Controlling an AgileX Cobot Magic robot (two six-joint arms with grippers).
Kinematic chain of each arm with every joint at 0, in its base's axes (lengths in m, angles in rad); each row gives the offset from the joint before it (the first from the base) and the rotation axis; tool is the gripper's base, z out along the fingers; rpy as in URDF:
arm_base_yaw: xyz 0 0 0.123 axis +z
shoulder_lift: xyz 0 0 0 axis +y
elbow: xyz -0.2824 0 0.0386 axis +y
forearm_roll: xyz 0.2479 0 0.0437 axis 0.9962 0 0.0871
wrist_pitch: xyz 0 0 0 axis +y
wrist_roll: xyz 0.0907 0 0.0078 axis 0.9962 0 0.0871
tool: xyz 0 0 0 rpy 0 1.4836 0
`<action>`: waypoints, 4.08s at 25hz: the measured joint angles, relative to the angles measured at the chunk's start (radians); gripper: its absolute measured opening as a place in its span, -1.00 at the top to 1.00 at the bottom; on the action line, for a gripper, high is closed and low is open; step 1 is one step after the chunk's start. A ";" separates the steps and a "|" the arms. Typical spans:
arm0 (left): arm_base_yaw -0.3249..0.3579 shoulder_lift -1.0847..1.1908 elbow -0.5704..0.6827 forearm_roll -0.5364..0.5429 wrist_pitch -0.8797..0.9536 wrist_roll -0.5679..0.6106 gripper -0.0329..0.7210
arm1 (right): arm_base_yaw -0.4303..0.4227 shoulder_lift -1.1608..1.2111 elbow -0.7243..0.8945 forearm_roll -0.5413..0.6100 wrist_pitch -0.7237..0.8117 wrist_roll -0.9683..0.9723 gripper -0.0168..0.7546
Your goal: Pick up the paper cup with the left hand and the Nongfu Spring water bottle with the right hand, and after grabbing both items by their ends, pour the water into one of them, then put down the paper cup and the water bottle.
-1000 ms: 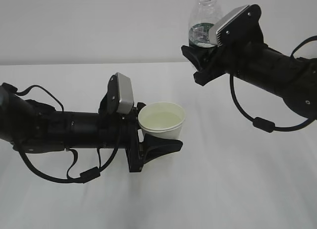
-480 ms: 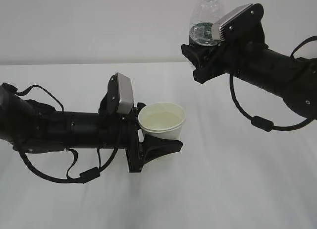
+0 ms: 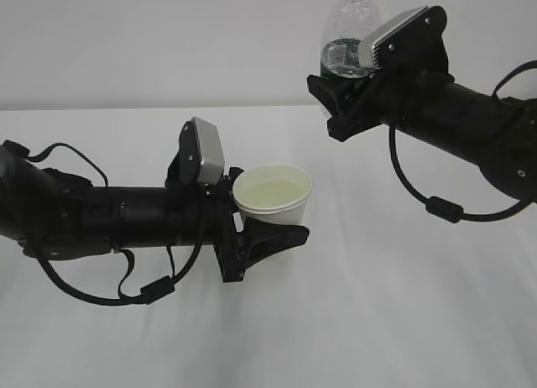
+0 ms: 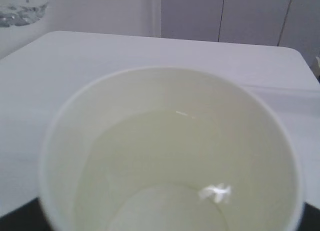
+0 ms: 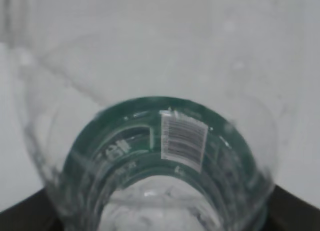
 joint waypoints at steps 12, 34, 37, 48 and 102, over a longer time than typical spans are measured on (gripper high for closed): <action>0.000 0.000 0.001 -0.073 0.000 0.000 -0.37 | 0.000 0.000 0.000 0.000 0.018 0.001 -0.29; 0.033 0.000 0.001 -0.154 0.000 0.000 -0.37 | 0.000 0.000 0.000 0.000 0.022 0.001 -0.30; 0.053 0.000 0.001 -0.154 0.000 0.000 -0.37 | 0.000 0.000 0.000 -0.002 0.022 0.001 -0.30; 0.109 0.000 0.001 -0.154 0.000 0.000 -0.37 | 0.000 0.000 0.000 -0.002 0.022 0.002 -0.30; 0.332 0.000 0.002 -0.193 0.024 0.000 -0.37 | 0.000 0.000 0.000 -0.005 0.023 0.002 -0.29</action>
